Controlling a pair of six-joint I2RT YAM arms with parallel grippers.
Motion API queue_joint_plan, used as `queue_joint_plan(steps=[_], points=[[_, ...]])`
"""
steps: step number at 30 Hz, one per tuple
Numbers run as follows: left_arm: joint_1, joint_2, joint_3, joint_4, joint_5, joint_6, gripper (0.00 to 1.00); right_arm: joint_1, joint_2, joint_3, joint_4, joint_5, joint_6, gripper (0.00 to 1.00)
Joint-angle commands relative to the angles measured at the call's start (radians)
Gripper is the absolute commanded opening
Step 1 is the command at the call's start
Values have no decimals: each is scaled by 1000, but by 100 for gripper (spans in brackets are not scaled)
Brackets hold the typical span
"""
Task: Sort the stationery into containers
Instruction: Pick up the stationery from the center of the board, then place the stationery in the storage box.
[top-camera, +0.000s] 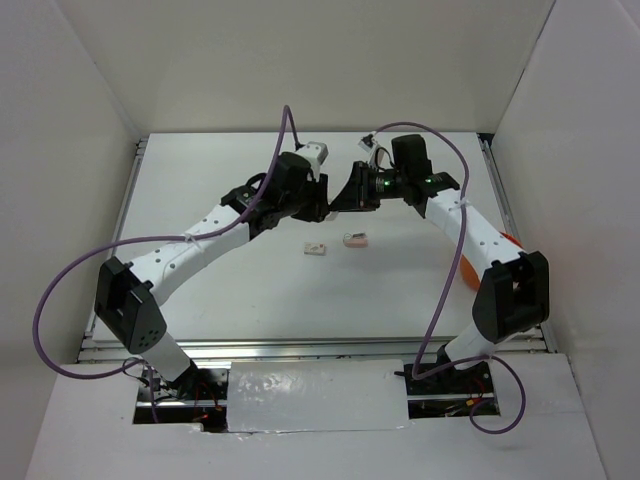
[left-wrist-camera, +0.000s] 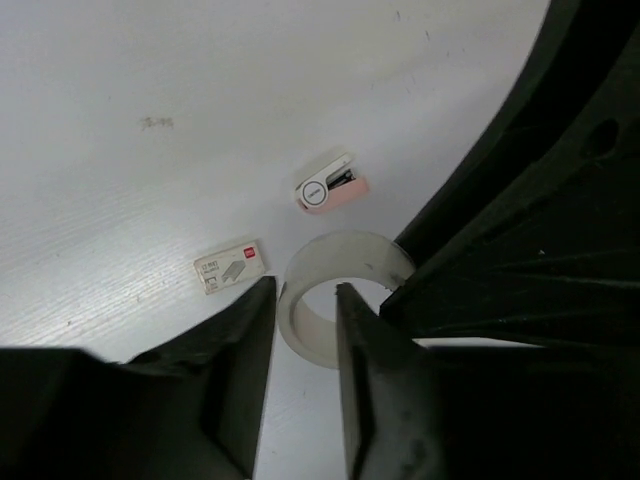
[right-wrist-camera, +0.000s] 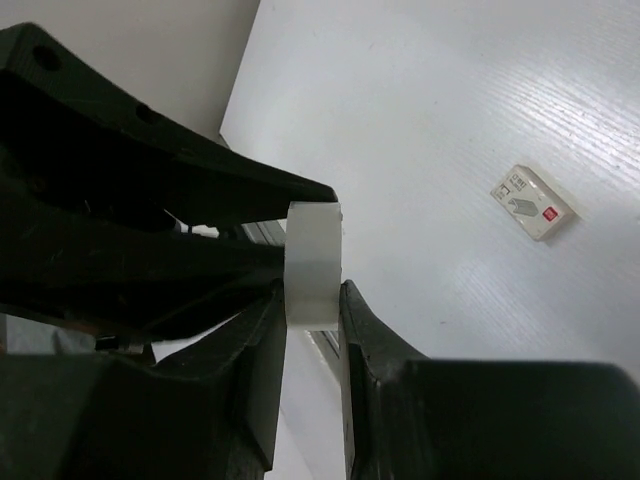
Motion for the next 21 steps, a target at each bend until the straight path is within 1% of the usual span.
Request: queue_joint_plan(steps=[1,2,4,5,6,7,9,10,11,12,13,14,15,16,17,19,21], points=[[3,-20,30,23,51,-5,47,3,-22,35,30,-11,-28,11],[9,-23,27,20,73,-5,57,-6,-29,29,27,-14,-35,9],[31,-34,28,16,90,-8,69,-20,-37,22,14,-11,-45,7],[41,-40,31,13,88,-5,85,-31,-43,17,4,-8,-49,6],[61,-48,36,6,126,1,95,-58,-55,17,-9,-9,-75,5],[73,-54,47,3,133,16,99,-78,-65,17,-53,-8,-100,5],[100,-87,59,-3,157,41,99,-124,-101,17,-107,21,-184,4],[133,-109,64,-7,186,61,99,-191,-115,18,-166,31,-218,3],[153,-118,62,1,209,73,99,-228,-126,29,-202,41,-282,2],[172,-127,62,4,243,99,99,-263,-150,40,-239,69,-314,2],[205,-138,56,7,310,149,99,-317,-163,54,-313,83,-353,2],[219,-140,53,7,350,179,99,-365,-175,83,-355,101,-421,1],[245,-140,50,4,398,208,99,-386,-195,100,-392,153,-468,1],[254,-135,41,-5,469,249,99,-423,-206,147,-485,182,-508,1],[259,-129,41,-11,495,258,99,-439,-226,167,-527,216,-570,1],[261,-103,42,-25,522,265,99,-471,-244,202,-643,325,-617,0],[256,-75,50,-45,535,259,99,-544,-282,216,-703,412,-649,0]])
